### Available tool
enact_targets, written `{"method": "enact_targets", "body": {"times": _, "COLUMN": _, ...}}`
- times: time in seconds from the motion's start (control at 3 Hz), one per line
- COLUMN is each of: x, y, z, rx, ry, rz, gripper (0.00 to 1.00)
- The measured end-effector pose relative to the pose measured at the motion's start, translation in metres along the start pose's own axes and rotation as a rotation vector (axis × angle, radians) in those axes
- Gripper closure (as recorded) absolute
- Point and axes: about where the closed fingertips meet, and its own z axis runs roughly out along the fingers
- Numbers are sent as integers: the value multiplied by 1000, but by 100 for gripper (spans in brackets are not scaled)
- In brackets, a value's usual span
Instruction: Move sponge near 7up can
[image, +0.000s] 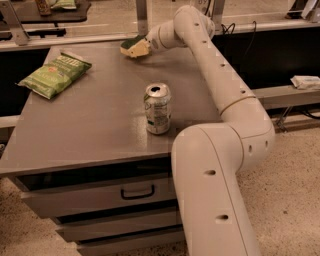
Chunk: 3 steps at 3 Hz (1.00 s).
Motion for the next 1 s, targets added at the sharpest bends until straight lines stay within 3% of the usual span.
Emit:
{"method": "enact_targets", "body": {"times": 0.33, "x": -7, "y": -1, "z": -52, "rx": -32, "ry": -15, "rz": -65, "gripper": 100}}
{"method": "enact_targets", "body": {"times": 0.67, "x": 4, "y": 14, "z": -128, "rx": -96, "ry": -43, "rz": -143, "gripper": 100}}
{"method": "enact_targets", "body": {"times": 1.0, "x": 28, "y": 36, "z": -171, "rx": -166, "ry": -52, "rz": -212, "gripper": 100}}
